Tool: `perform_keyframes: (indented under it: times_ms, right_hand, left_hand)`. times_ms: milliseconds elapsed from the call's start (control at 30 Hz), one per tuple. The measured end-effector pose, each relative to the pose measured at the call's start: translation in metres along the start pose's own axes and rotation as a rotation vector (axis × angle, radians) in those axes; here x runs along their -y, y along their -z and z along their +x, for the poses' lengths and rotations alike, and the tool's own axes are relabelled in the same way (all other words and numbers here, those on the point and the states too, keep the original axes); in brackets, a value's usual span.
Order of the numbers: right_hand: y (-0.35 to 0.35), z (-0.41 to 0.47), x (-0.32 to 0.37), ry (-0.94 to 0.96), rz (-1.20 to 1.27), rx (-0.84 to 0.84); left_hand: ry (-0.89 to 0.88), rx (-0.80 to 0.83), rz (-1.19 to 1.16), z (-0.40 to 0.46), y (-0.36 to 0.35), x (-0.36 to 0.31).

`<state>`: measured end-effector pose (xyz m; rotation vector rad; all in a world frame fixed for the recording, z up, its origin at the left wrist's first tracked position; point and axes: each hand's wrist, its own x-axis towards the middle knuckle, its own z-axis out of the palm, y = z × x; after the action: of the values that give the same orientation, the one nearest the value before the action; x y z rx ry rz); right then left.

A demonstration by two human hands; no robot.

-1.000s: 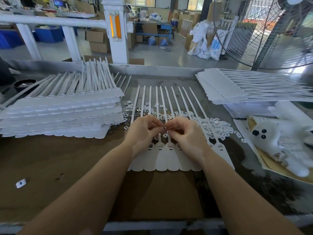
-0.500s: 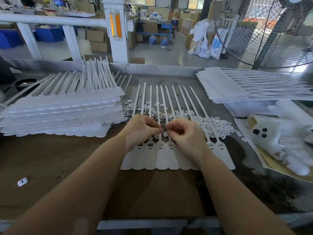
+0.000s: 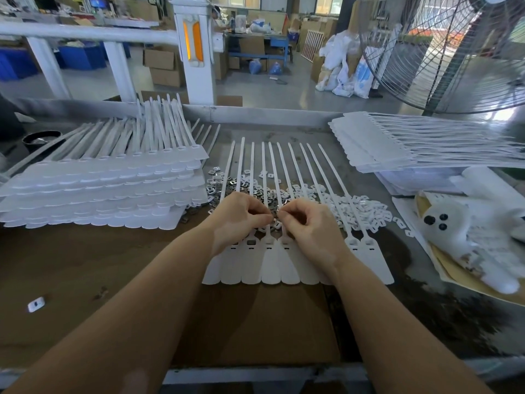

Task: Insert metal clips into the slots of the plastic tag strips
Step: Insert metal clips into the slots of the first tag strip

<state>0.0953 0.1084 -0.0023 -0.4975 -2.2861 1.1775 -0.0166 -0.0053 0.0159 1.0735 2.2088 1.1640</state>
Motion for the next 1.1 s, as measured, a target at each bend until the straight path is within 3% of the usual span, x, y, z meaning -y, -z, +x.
perform_keyframes:
  times_ms: [367,1100]
  right_hand:
    - [0.0,-0.002,0.0,-0.031,0.045,-0.053]
    - [-0.002,-0.002,-0.003,-0.031,0.09,-0.064]
  left_hand:
    - [0.06,0.255,0.186,0.006,0.013,-0.011]
    - [0.055,0.212,0.149,0.005,0.013,-0.005]
